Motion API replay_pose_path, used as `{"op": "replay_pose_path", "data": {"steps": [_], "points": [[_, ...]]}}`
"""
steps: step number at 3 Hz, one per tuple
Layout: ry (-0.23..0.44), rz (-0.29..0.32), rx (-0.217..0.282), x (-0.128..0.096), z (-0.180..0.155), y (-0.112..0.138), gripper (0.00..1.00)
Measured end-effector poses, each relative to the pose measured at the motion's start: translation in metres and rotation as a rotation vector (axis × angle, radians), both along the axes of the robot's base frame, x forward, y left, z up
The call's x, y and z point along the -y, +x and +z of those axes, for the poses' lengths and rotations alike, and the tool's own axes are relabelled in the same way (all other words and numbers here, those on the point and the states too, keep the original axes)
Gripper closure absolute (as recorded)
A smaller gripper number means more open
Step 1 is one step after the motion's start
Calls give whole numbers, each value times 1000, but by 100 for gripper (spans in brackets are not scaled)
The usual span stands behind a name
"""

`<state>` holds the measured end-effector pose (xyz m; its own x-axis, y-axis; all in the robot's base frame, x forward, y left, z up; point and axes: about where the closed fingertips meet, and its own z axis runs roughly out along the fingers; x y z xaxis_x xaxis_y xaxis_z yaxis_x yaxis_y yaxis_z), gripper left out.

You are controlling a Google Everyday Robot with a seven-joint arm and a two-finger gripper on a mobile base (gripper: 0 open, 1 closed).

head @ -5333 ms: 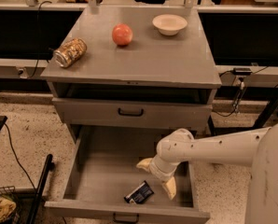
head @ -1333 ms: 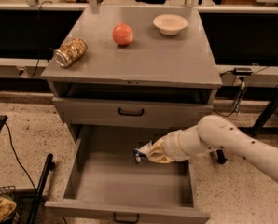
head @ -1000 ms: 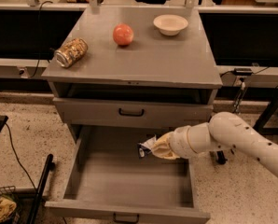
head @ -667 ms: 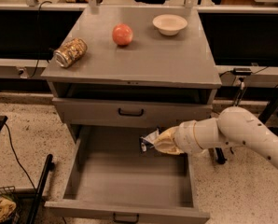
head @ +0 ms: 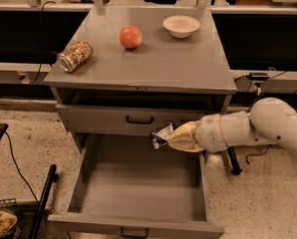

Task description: Pick rxbar blueberry from middle drawer and place on counter

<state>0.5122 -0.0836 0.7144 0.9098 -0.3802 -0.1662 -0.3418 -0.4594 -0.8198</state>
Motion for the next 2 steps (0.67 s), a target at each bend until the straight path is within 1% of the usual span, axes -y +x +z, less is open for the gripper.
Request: {"op": "replay_pose_path", "data": {"steps": [1, 2], "points": [[43, 39, 29, 13, 43, 6, 100], [52, 51, 45, 19, 65, 12, 100]]}}
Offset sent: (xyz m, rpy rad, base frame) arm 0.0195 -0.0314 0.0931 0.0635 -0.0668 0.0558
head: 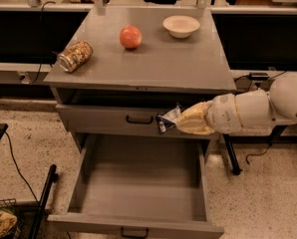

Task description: Pick rxbar blueberry from middle drawer and place on counter

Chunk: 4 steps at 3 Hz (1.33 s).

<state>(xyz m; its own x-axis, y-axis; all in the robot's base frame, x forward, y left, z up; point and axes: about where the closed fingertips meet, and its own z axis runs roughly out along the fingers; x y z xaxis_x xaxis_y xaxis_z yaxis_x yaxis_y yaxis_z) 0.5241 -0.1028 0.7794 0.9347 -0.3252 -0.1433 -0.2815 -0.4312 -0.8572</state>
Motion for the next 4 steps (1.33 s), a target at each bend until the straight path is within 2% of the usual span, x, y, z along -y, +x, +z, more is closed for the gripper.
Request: {"op": "replay_pose_path", "data": {"steps": [1, 2, 3, 4], "points": [[-3, 3, 21, 2, 23, 10, 100], [-25, -2, 77, 33, 96, 16, 100], [-25, -2, 77, 33, 96, 16, 100], [-7, 7, 55, 29, 95, 22, 100]]}}
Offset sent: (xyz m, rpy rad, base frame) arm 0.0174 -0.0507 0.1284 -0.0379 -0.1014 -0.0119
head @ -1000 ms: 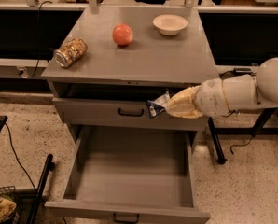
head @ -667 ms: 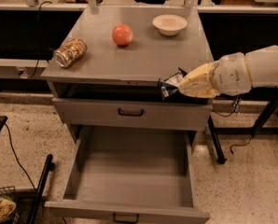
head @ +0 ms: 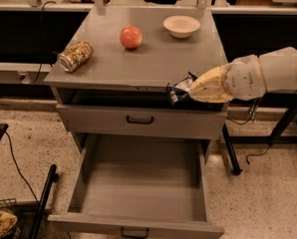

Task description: Pick rxbar blueberry from middle drawer and place on counter

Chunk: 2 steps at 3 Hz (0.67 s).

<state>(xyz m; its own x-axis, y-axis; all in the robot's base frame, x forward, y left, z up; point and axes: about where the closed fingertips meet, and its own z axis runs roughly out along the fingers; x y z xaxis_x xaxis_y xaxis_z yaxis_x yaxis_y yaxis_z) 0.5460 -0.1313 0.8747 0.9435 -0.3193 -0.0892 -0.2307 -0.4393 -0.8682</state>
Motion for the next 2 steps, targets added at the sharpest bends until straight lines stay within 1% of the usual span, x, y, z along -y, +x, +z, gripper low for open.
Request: {"op": "replay_pose_path", "data": {"steps": [1, 2], "points": [[0, -2, -26, -3, 2, 24, 100], [2, -14, -37, -9, 13, 53, 100]]}}
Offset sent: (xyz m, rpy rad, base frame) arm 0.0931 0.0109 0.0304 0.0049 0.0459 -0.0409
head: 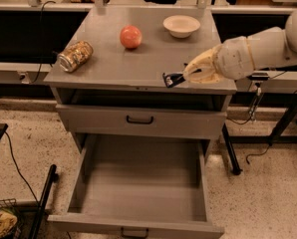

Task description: Pick rxbar blueberry from middle drawer and place on counter

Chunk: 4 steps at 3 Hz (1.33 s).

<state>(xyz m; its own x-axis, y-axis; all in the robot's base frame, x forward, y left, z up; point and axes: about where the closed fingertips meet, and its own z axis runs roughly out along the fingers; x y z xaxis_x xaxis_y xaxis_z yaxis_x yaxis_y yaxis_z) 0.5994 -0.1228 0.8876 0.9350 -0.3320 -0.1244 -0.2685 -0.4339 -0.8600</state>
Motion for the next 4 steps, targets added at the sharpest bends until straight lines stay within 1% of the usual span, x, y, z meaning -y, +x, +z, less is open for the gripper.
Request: {"op": "replay_pose_path", "data": {"steps": [1, 2, 3, 4], "points": [[46, -34, 1, -2, 12, 39, 100], [86, -71, 7, -3, 9, 75, 100], [90, -69, 9, -5, 10, 76, 82], [67, -71, 57, 9, 26, 51, 51]]}}
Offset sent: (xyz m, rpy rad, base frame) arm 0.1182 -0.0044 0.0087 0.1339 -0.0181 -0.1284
